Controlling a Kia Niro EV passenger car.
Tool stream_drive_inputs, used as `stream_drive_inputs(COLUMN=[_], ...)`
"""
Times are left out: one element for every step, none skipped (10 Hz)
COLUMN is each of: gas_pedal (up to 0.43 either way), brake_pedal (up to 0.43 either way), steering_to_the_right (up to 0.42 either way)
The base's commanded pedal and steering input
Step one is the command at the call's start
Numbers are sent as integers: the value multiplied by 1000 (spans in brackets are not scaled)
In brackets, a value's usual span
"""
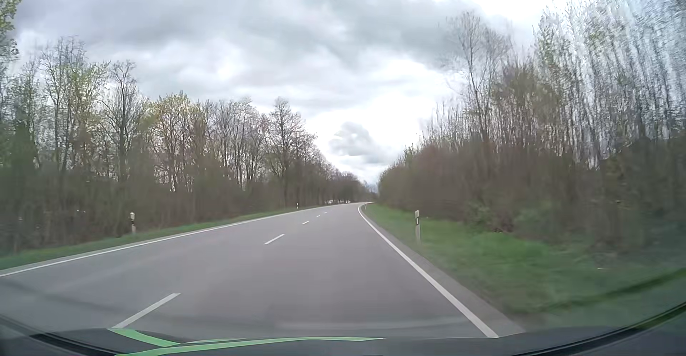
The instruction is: Follow the waypoints while adhering to traffic rules and regulations
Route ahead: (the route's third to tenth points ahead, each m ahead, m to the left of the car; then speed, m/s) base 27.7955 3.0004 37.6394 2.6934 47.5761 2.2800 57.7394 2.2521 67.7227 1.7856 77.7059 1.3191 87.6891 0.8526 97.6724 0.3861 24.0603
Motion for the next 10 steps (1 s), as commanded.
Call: stream_drive_inputs(gas_pedal=[209,209,209,209,209,209,209,209,209,209], brake_pedal=[0,0,0,0,0,0,0,0,0,0], steering_to_the_right=[1,2,2,2,2,3,3,3,3,3])
